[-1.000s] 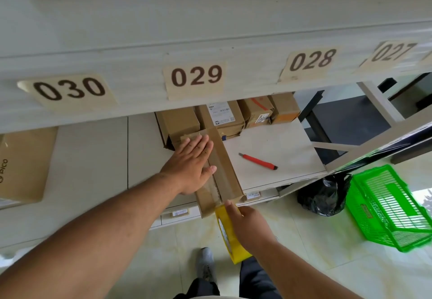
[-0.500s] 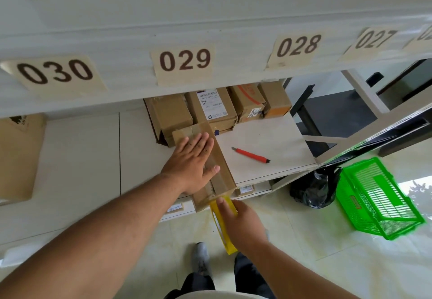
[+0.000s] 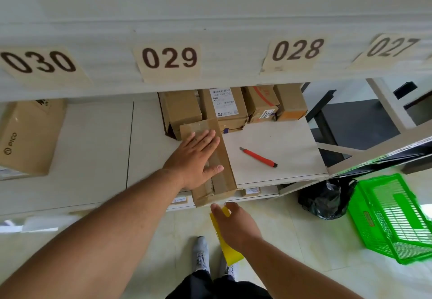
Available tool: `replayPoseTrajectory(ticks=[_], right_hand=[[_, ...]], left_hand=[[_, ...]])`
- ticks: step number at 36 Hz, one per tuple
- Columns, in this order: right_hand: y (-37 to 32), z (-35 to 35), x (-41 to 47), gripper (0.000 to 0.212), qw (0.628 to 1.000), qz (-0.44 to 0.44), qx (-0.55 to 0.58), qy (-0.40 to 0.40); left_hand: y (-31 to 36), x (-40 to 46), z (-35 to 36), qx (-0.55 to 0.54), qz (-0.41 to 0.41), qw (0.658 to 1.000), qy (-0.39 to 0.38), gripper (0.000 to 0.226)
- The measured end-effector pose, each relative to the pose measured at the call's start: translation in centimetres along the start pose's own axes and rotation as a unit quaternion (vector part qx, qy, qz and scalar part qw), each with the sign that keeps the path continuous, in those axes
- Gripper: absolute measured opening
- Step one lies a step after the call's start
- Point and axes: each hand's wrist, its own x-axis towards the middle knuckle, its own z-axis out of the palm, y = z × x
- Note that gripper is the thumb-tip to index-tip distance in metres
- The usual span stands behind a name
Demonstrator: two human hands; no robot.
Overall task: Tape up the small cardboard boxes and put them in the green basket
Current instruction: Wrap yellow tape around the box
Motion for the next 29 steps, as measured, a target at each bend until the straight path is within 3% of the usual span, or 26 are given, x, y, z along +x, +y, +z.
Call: replayPoseTrajectory(ticks=[3, 6, 8, 9, 11, 14, 21, 25, 29], right_hand=[[0.2, -0.2, 0.5, 0.074, 1.000, -0.011, 0.001, -0.006], [0.3, -0.6, 1.0, 0.074, 1.000, -0.014, 0.011, -0.007], [0.3, -0.8, 1.3, 0.073, 1.000, -0.018, 0.018, -0.009], [0.3, -0.8, 1.4, 0.073, 1.000, -0.022, 0.021, -0.007], [0.2, -0.8, 1.6, 0.071, 0.999, -0.026, 0.029, -0.006], [0.1, -0.5, 1.8, 0.066, 0.998, -0.027, 0.044, -0.021], [1.0, -0.3, 2.2, 0.062, 0.995, -0.053, 0.034, -0.078], [2.0, -0.5, 2.9, 0.072, 0.992, -0.044, 0.044, -0.112], [2.9, -0.6, 3.3, 0.084, 0.983, -0.045, 0.105, -0.140]], left_hand=[[1.2, -2.2, 0.2, -0.167, -0.065, 0.968, 0.175, 0.059], [4.3, -7.1, 0.9, -0.341, -0.232, 0.852, 0.322, 0.034], [7.0, -10.5, 2.2, -0.441, -0.337, 0.780, 0.289, 0.010], [8.2, -11.6, 3.1, -0.476, -0.366, 0.765, 0.234, 0.003], [9.9, -12.4, 5.2, -0.539, -0.378, 0.742, 0.126, 0.010], [10.8, -11.1, 6.3, -0.618, -0.371, 0.691, 0.057, 0.020], [12.0, -8.0, 5.4, -0.632, -0.423, 0.640, 0.109, 0.017], [12.5, -7.7, 6.0, -0.664, -0.431, 0.599, 0.124, 0.009], [12.9, -7.9, 6.2, -0.672, -0.420, 0.598, 0.116, 0.007]])
